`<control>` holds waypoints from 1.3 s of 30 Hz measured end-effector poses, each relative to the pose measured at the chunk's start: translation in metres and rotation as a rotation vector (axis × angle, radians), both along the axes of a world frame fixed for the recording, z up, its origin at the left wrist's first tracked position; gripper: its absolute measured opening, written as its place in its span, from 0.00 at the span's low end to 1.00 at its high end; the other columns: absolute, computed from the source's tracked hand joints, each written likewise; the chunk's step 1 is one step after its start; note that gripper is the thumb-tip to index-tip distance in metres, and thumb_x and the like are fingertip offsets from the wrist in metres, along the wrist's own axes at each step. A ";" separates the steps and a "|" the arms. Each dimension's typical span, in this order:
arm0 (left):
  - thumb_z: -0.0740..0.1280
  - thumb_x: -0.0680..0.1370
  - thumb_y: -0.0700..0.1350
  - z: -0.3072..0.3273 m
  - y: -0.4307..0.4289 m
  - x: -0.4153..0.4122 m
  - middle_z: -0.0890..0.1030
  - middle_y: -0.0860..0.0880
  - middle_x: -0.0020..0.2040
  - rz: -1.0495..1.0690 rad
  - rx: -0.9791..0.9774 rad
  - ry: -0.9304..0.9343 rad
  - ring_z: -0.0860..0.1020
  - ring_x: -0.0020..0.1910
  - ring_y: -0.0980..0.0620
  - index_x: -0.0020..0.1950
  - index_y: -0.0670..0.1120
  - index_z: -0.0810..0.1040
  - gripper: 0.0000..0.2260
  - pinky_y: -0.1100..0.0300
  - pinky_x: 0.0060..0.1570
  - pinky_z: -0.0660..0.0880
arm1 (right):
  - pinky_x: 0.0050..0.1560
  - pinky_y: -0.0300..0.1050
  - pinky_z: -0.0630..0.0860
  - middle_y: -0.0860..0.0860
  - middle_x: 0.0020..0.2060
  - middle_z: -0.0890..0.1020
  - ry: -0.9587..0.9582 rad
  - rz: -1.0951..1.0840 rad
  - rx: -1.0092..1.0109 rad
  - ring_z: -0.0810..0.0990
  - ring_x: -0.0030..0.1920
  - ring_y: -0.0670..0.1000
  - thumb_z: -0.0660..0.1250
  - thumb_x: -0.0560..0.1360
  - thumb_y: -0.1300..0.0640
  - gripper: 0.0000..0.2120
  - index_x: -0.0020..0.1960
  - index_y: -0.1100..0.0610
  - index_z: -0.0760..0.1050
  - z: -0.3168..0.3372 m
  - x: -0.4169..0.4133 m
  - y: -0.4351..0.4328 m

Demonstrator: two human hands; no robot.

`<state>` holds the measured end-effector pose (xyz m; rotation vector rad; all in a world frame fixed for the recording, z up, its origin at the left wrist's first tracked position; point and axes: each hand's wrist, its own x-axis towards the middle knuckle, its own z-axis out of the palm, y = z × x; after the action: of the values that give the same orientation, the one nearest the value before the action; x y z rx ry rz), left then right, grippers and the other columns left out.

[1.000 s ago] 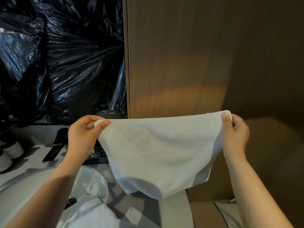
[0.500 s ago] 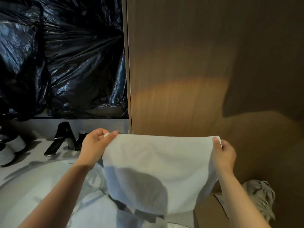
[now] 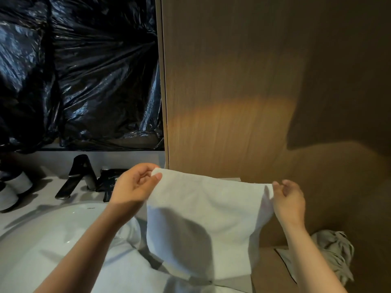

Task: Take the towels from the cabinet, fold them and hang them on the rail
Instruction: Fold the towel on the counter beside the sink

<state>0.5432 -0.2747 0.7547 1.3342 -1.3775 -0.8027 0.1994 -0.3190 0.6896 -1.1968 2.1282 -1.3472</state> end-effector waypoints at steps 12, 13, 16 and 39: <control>0.70 0.75 0.37 0.007 0.023 -0.053 0.79 0.58 0.33 -0.131 -0.094 -0.187 0.75 0.35 0.63 0.48 0.47 0.82 0.06 0.75 0.37 0.68 | 0.58 0.36 0.73 0.38 0.51 0.83 -0.186 0.839 -0.135 0.80 0.54 0.39 0.68 0.78 0.61 0.12 0.54 0.45 0.81 0.038 0.112 0.041; 0.71 0.75 0.37 0.007 0.024 -0.054 0.79 0.57 0.34 -0.138 -0.099 -0.165 0.75 0.34 0.62 0.48 0.47 0.82 0.06 0.74 0.37 0.69 | 0.56 0.37 0.74 0.39 0.50 0.84 -0.219 0.853 -0.129 0.81 0.53 0.40 0.67 0.78 0.61 0.11 0.52 0.46 0.81 0.037 0.115 0.042; 0.71 0.75 0.37 0.005 0.027 -0.052 0.82 0.48 0.38 -0.152 -0.078 -0.075 0.77 0.35 0.59 0.50 0.46 0.81 0.07 0.71 0.39 0.73 | 0.48 0.38 0.73 0.41 0.41 0.84 -0.239 0.845 -0.117 0.80 0.44 0.41 0.67 0.76 0.55 0.05 0.46 0.53 0.81 0.035 0.118 0.042; 0.74 0.72 0.39 -0.014 0.033 -0.068 0.82 0.58 0.32 0.008 -0.108 -0.071 0.79 0.33 0.61 0.36 0.54 0.81 0.10 0.74 0.35 0.70 | 0.49 0.36 0.71 0.47 0.45 0.80 -0.020 0.770 -0.243 0.77 0.48 0.45 0.54 0.80 0.53 0.14 0.48 0.56 0.77 0.042 0.134 0.058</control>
<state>0.4748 -0.2413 0.7404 1.2947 -1.4495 -0.6714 0.3333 -0.2607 0.7312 -1.8234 1.2622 -1.2350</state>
